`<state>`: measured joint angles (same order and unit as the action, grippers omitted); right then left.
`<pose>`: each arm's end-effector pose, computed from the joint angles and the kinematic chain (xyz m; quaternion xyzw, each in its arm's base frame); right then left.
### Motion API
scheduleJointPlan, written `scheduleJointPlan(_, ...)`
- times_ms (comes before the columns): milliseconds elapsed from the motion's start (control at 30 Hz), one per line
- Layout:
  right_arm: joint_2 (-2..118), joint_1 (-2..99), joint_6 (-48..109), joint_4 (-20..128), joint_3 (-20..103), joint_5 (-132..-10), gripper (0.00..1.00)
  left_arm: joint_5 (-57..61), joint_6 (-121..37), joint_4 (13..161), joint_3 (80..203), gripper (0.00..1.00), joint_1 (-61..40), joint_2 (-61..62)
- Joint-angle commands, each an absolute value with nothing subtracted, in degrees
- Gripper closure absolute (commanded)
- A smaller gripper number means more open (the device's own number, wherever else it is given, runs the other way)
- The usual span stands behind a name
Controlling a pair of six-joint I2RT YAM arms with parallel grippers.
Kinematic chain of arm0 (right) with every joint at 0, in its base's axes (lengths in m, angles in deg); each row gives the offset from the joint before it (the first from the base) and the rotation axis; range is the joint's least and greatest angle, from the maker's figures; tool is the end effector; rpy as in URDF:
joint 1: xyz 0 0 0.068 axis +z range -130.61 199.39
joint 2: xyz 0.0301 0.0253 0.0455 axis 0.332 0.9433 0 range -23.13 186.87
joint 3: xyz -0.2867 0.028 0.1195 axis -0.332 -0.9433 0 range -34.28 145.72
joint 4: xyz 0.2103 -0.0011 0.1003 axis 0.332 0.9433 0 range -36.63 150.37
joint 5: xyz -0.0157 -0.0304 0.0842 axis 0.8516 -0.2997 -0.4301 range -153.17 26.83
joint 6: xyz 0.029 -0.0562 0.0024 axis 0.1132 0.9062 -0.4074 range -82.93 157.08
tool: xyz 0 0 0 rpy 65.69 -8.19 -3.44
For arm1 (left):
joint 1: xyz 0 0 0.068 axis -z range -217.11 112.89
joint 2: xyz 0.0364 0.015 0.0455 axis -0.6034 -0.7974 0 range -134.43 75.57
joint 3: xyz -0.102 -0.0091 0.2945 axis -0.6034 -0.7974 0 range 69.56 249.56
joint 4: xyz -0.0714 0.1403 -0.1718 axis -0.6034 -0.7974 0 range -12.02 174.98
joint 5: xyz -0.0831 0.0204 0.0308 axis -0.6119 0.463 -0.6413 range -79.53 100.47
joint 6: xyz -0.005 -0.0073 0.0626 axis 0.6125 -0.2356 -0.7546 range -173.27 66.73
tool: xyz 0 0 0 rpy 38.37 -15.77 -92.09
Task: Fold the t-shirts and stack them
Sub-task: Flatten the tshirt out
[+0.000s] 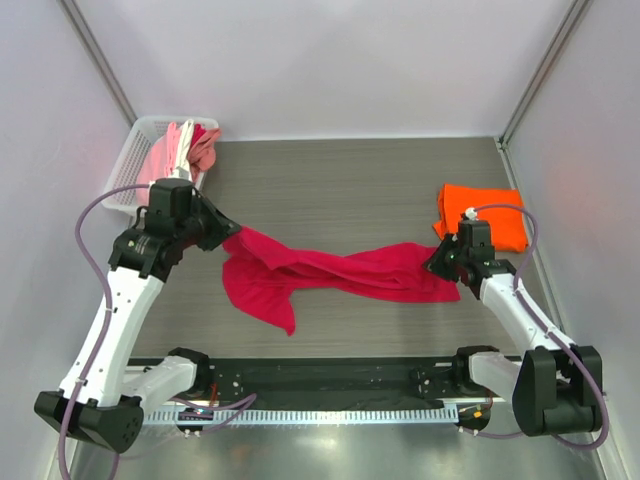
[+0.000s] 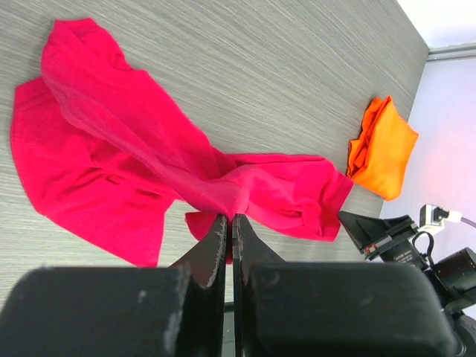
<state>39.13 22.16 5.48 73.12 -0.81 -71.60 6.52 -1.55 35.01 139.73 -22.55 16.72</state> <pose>0.1754 0.0156 0.2405 0.2069 0.9098 0.1700 0.3170 0.1509 -0.0426 0.3982 -0.2728 0.8586 -0.2627 0.3456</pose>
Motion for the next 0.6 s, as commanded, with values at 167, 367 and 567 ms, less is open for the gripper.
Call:
scheduleJointPlan(167, 30.66, 21.94, 5.17, 76.14, -2.55, -69.41, 0.56, 5.03, -3.87, 36.03, 139.71, 1.00, -22.96, 22.21)
scheduleJointPlan(367, 31.54, 22.03, 3.33, 76.14, -4.31, -65.99, 0.46, 5.37, -4.05, 37.17, 136.19, 1.00, -22.96, 25.29)
scheduleJointPlan(567, 31.45, 21.94, 0.25, 76.40, -6.15, -63.44, 0.39, 5.72, -4.67, 36.56, 136.80, 1.00, -22.97, 24.94)
